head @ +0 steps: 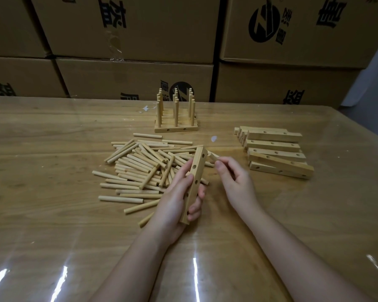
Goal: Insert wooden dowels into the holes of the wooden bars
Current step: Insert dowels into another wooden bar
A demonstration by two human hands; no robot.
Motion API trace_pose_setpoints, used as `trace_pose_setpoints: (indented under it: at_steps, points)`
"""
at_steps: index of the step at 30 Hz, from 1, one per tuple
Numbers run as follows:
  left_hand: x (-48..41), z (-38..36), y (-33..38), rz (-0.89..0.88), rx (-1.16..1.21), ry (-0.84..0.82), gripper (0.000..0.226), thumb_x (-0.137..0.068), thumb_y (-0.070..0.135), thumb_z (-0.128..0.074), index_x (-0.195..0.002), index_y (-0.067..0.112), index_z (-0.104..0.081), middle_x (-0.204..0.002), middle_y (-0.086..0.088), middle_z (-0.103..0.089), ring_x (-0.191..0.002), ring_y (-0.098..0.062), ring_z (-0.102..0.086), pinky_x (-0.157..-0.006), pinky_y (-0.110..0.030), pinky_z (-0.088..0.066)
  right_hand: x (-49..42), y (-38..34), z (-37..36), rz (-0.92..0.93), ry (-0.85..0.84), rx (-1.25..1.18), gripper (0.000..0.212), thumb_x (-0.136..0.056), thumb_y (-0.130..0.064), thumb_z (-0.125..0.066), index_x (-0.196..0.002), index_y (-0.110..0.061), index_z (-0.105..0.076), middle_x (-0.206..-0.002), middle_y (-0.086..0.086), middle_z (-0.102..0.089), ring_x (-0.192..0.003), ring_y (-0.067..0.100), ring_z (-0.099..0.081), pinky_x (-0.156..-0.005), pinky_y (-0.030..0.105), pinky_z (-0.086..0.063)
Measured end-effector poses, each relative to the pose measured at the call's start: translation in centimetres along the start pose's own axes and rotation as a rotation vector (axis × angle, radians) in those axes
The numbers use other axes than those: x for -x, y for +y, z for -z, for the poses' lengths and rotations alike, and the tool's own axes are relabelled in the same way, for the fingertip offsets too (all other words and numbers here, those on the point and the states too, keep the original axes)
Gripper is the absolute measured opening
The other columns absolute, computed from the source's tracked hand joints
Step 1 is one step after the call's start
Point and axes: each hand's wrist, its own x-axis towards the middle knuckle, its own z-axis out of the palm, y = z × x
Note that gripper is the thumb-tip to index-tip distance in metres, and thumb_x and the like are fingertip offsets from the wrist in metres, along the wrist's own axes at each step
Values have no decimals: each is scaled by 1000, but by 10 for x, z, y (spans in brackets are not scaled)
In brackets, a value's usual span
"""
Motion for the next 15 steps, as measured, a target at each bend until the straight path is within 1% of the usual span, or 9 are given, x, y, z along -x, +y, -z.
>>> trace_pose_setpoints:
  at_steps: [3,6,8,12,15]
  points:
    - [-1,0,-1,6,-29,-18,40,-97,26,-42,-133,42,-46,-66,-6,-52,-40,-10,-36,-33,-16,-30,0,1,0,-11,-15,0,13,-95,-24,-50,-95,-28,-63,-88,-18,-67,-88,-6,-59,-75,7,-40]
    - [-1,-2,-2,3,-44,-20,40,-96,27,-43,-132,44,-47,-66,-5,-52,-40,-9,-36,-33,-16,-29,0,1,0,-20,-34,12,14,-95,-22,-50,-98,-23,-64,-93,-13,-67,-91,-5,-59,-78,7,-40]
    - [-1,-2,-2,1,-46,-14,39,-97,27,-42,-131,45,-47,-65,-4,-52,-40,-9,-35,-33,-16,-29,0,1,0,-29,-43,23,15,-95,-21,-51,-100,-22,-64,-98,-9,-66,-95,-5,-57,-81,7,-39]
    - [-1,-3,-2,1,-81,-9,39,-98,26,-41,-131,47,-47,-65,-4,-51,-41,-9,-35,-34,-17,-28,-1,1,0,-75,-45,36,18,-94,-23,-52,-106,-21,-65,-106,-7,-65,-101,-5,-55,-84,5,-37]
    - [0,-4,-1,1,-134,-7,39,-99,27,-41,-130,50,-46,-64,-2,-49,-43,-9,-34,-34,-19,-28,-2,1,0,-72,-41,50,21,-93,-21,-53,-110,-17,-66,-106,-9,-63,-102,-3,-55,-86,6,-38]
